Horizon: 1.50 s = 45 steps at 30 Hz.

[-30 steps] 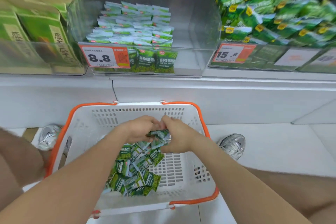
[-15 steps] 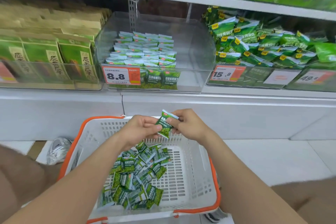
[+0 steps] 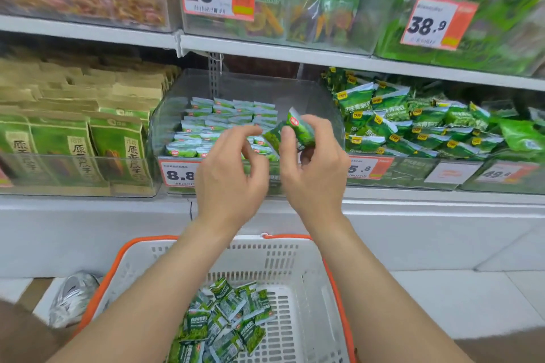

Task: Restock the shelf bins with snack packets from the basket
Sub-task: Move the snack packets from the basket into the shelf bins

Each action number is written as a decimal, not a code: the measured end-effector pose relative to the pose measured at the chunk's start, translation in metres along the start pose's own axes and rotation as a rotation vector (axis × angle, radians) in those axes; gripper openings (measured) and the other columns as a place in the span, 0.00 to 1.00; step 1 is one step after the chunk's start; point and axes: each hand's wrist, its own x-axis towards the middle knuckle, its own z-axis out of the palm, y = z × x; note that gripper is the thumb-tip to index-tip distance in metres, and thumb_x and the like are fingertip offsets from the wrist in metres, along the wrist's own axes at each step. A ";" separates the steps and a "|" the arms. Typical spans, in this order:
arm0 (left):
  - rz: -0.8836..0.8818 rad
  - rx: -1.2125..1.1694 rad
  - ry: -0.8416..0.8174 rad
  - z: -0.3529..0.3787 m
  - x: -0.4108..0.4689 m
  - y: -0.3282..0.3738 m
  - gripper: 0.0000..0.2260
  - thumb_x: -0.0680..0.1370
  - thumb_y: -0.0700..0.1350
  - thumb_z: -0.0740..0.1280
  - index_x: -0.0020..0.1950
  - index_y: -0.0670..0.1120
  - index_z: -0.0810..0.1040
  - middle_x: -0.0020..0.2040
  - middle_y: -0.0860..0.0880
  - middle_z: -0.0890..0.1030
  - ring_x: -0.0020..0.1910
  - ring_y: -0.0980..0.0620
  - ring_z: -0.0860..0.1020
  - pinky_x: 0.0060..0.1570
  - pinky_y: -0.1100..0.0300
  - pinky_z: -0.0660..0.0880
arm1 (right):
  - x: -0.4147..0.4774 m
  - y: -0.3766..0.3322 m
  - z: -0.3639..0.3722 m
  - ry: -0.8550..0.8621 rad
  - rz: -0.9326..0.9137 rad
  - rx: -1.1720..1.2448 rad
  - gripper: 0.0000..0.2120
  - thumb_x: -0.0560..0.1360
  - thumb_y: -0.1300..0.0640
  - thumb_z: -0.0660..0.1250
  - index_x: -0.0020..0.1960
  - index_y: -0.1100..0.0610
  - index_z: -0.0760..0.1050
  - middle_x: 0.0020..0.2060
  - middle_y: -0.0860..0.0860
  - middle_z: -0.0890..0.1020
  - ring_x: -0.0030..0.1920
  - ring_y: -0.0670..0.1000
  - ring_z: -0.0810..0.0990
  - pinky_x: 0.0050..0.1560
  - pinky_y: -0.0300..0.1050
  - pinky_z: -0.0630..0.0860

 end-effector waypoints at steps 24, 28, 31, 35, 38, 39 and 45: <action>-0.009 0.602 -1.098 0.097 0.148 -0.083 0.39 0.82 0.71 0.51 0.86 0.51 0.48 0.86 0.50 0.44 0.85 0.43 0.46 0.81 0.37 0.51 | 0.141 0.106 0.116 -1.050 0.350 -0.793 0.24 0.79 0.69 0.66 0.74 0.62 0.71 0.72 0.61 0.72 0.72 0.64 0.72 0.64 0.57 0.75; -0.006 0.595 -1.165 0.106 0.151 -0.096 0.40 0.81 0.73 0.50 0.86 0.53 0.45 0.86 0.52 0.42 0.85 0.44 0.44 0.81 0.39 0.49 | 0.137 0.119 0.133 -1.022 0.360 -0.796 0.19 0.79 0.69 0.66 0.70 0.63 0.75 0.69 0.62 0.76 0.69 0.64 0.76 0.60 0.54 0.77; -0.014 0.606 -1.214 0.105 0.151 -0.103 0.40 0.80 0.74 0.48 0.86 0.55 0.44 0.86 0.54 0.39 0.85 0.47 0.40 0.81 0.40 0.45 | 0.140 0.125 0.143 -0.966 0.334 -0.789 0.17 0.79 0.71 0.65 0.67 0.64 0.76 0.65 0.62 0.78 0.66 0.64 0.78 0.59 0.53 0.77; -0.007 0.613 -1.222 0.104 0.151 -0.107 0.40 0.80 0.74 0.47 0.86 0.54 0.43 0.85 0.54 0.38 0.85 0.48 0.40 0.80 0.40 0.44 | 0.140 0.133 0.150 -0.961 0.330 -0.792 0.16 0.79 0.70 0.64 0.66 0.65 0.75 0.65 0.64 0.78 0.65 0.66 0.78 0.58 0.54 0.78; 0.005 0.621 -1.222 0.107 0.148 -0.111 0.40 0.81 0.73 0.46 0.86 0.54 0.41 0.85 0.54 0.37 0.84 0.48 0.40 0.81 0.41 0.43 | 0.137 0.136 0.154 -0.880 0.268 -0.809 0.18 0.78 0.71 0.65 0.67 0.66 0.73 0.63 0.64 0.78 0.65 0.67 0.78 0.58 0.55 0.78; 0.005 0.619 -1.222 0.107 0.147 -0.112 0.40 0.81 0.73 0.46 0.86 0.54 0.41 0.85 0.54 0.37 0.84 0.48 0.39 0.81 0.41 0.43 | 0.136 0.137 0.154 -0.840 0.251 -0.813 0.20 0.78 0.71 0.66 0.69 0.65 0.70 0.63 0.64 0.78 0.65 0.67 0.78 0.58 0.56 0.78; 0.013 0.579 -1.197 0.104 0.145 -0.111 0.39 0.82 0.72 0.46 0.86 0.52 0.42 0.86 0.53 0.38 0.85 0.48 0.40 0.82 0.41 0.43 | 0.133 0.143 0.150 -0.801 0.353 -0.812 0.16 0.79 0.65 0.71 0.65 0.63 0.76 0.63 0.63 0.78 0.63 0.65 0.80 0.54 0.53 0.80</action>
